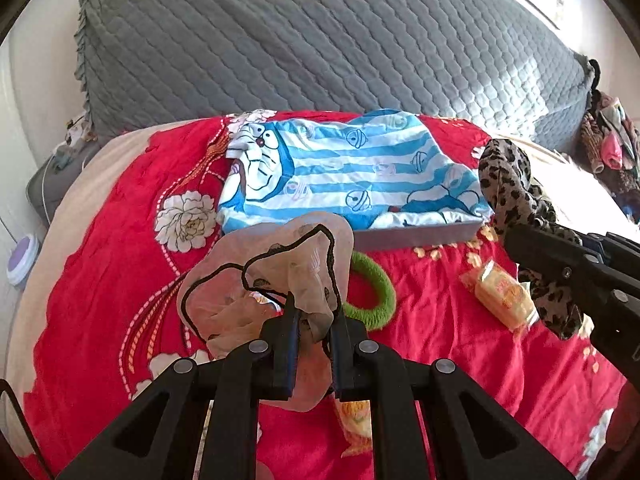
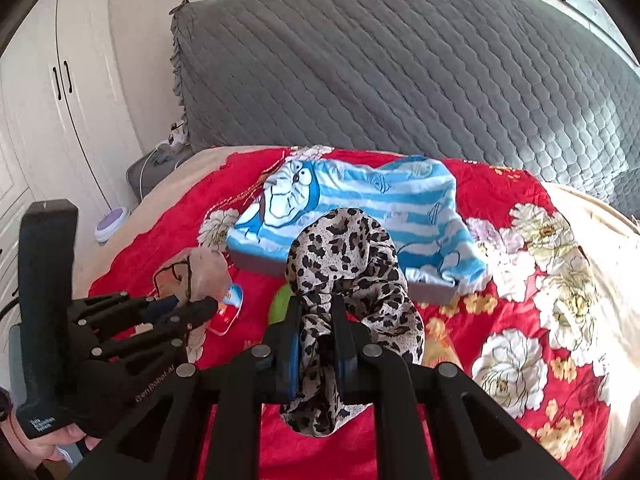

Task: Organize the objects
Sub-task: 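Lift both scrunchies and carry them over the striped shirt in the tray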

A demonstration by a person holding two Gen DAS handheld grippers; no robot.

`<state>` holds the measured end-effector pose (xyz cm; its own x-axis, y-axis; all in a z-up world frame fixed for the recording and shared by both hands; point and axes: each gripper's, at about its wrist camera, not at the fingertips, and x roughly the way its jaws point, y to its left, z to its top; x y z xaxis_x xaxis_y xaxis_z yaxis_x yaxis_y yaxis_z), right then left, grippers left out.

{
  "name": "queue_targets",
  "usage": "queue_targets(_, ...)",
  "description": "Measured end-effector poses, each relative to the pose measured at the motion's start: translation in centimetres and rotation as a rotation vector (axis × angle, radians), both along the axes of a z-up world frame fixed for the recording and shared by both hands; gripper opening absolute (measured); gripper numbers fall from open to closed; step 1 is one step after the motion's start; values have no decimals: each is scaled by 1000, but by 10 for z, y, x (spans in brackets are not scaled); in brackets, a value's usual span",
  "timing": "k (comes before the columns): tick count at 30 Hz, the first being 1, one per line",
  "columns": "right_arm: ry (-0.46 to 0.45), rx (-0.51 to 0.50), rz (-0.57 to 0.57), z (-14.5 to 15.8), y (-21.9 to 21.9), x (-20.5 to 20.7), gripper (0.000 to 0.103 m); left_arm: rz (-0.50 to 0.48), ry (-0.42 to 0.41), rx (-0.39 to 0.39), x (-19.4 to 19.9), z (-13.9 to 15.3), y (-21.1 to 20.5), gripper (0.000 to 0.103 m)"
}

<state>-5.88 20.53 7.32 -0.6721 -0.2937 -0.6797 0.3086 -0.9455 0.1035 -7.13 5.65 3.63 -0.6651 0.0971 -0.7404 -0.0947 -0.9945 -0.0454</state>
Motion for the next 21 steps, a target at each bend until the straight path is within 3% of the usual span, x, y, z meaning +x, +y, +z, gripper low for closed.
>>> queue_targets(12,35,-29,-7,7,7,-28,13,-9,42,16,-43,18,11,13)
queue_targets(21,69,-27,0,4,7,-51,13,-14,29,9,-72,7,22,13)
